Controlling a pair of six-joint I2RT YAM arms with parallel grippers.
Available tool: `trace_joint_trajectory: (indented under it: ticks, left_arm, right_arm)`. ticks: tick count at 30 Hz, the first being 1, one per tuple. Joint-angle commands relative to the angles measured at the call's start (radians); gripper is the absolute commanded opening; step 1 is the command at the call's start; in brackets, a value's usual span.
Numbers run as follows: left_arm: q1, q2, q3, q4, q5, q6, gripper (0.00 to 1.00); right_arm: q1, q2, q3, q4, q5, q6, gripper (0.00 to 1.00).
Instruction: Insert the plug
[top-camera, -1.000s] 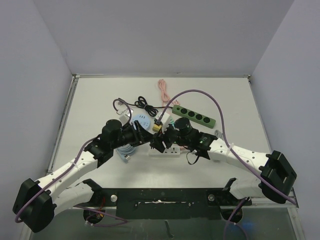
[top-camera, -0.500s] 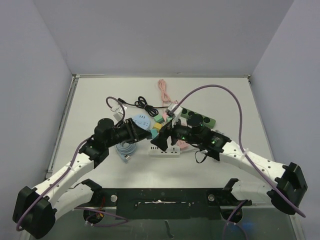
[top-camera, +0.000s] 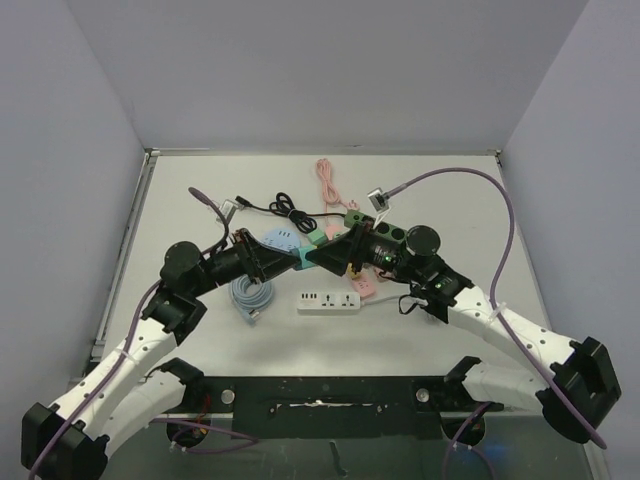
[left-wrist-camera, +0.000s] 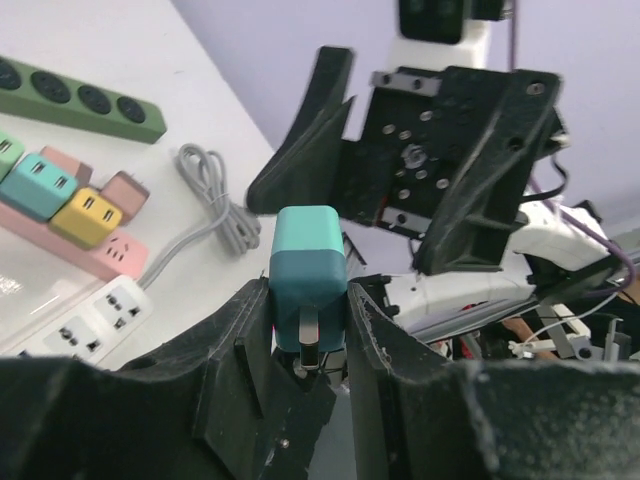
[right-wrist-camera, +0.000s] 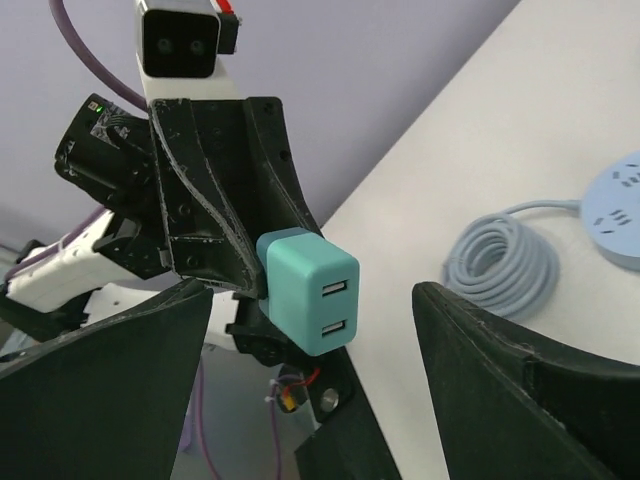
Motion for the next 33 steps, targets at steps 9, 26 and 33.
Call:
trace_joint_trajectory:
  ticks: [9, 26, 33]
  left_arm:
    - [0.005, -0.06, 0.075, 0.2, 0.047, -0.112, 0.22]
    - [0.006, -0.086, 0.058, 0.19, 0.044, -0.097, 0.22]
    - [0.006, -0.087, 0.053, 0.2, 0.048, -0.093, 0.22]
  right_arm:
    - [0.092, 0.094, 0.053, 0.429, -0.114, 0.159, 0.55]
    - [0.097, 0.086, 0.018, 0.5, -0.045, 0.155, 0.52]
    - [0.092, 0.099, 0.024, 0.487, -0.043, 0.157, 0.34]
